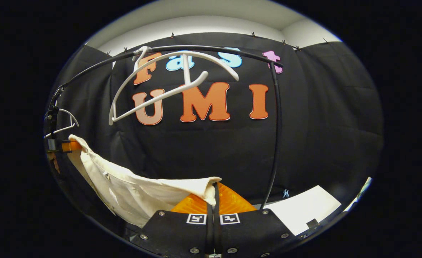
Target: Grasp the clothes on the hanger with both hands and then place them into the laundry hamper below.
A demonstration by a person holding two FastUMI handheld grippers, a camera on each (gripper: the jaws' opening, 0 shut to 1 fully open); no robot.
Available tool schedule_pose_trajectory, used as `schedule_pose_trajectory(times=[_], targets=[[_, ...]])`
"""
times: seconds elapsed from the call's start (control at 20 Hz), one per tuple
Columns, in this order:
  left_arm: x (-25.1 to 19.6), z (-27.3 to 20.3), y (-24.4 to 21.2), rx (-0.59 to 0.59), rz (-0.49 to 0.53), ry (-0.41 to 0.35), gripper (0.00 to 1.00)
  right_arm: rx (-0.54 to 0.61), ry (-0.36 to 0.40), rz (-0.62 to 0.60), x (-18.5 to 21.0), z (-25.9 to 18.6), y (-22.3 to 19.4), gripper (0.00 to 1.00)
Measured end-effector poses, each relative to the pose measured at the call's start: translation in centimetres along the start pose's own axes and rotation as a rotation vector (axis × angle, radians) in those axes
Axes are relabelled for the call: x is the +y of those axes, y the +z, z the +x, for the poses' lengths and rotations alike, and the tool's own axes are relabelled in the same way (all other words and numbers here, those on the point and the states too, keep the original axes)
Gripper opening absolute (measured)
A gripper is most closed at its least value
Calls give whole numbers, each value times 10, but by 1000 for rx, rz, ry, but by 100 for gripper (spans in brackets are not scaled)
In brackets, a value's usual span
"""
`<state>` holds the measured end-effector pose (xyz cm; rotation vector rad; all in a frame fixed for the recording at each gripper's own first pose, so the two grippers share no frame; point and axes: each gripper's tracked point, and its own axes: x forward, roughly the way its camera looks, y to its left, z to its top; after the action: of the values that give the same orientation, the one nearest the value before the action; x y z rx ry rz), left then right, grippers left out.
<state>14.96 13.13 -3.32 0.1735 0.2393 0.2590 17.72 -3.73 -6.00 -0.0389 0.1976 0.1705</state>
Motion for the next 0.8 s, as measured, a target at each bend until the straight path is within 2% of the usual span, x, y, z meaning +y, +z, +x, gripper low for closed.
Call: schedule_pose_trajectory(times=[0.3,0.5,0.7,0.8], targets=[[-35,-13,-4,27,-22,-95,7,-6,-9,54,13,-15,-1,0],[-71,-22,-11,44,-22,-184,6,-10,-11,74,24,-11,2,0],[-106,-32,-9,56,-31,-266,7,-18,-10,118,35,-33,2,0],[-122,-36,-12,57,-29,-301,7,-18,-4,132,42,-29,5,0]])
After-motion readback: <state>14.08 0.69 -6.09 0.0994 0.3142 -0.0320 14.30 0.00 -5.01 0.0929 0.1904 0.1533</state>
